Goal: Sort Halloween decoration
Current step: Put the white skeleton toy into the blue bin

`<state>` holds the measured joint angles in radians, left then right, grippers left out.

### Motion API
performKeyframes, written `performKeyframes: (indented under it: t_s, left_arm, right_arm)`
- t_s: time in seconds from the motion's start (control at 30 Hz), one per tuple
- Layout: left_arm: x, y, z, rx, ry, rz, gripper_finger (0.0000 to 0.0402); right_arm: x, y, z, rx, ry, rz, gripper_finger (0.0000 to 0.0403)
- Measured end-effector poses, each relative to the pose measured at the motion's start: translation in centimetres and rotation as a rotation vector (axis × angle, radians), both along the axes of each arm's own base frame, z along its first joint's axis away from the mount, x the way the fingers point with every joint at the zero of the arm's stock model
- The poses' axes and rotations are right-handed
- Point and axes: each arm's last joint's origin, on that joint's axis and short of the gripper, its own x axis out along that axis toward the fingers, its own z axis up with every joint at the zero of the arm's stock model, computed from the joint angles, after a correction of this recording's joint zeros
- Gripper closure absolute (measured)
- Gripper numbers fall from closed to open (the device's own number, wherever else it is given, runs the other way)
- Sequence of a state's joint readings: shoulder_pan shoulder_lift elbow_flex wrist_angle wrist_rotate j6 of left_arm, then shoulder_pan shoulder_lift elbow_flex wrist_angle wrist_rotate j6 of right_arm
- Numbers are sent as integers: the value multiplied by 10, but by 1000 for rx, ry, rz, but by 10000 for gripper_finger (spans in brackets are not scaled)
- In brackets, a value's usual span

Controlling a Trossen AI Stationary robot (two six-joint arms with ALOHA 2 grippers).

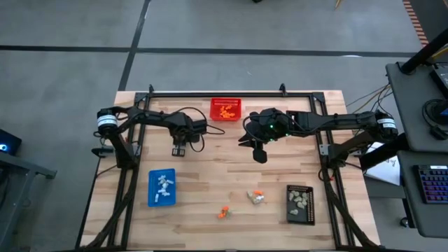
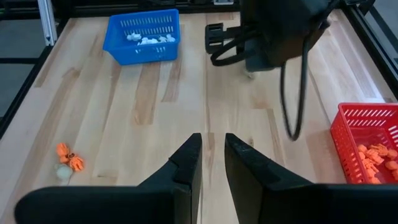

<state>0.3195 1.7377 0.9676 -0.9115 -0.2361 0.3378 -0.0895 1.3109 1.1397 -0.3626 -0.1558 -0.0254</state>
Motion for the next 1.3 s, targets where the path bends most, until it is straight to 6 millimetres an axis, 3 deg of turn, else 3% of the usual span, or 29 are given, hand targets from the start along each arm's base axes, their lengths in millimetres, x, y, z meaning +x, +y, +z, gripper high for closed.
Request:
performKeyframes:
  t_s: [0.27,0.43,0.53,0.83,1.1,1.3]
  left_arm:
    - [-12,-4,29,45,-57,80,395]
    - [-20,-12,53,58,-186,262,396]
    - [-23,-23,64,-50,-264,377,396]
    - [-30,-81,91,-297,-345,408,397]
    - [-37,-136,94,-356,-303,373,397]
    - [-46,-165,91,-367,-243,359,397]
  right_arm:
    - [0,1,-1,16,6,-9,342]
    - [-1,1,-4,23,14,-10,344]
    - [-1,1,-5,23,15,-11,342]
    - [0,1,-6,39,-5,-23,343]
    - [0,1,-11,43,-8,-25,343]
    - [1,1,-10,55,-18,-34,344]
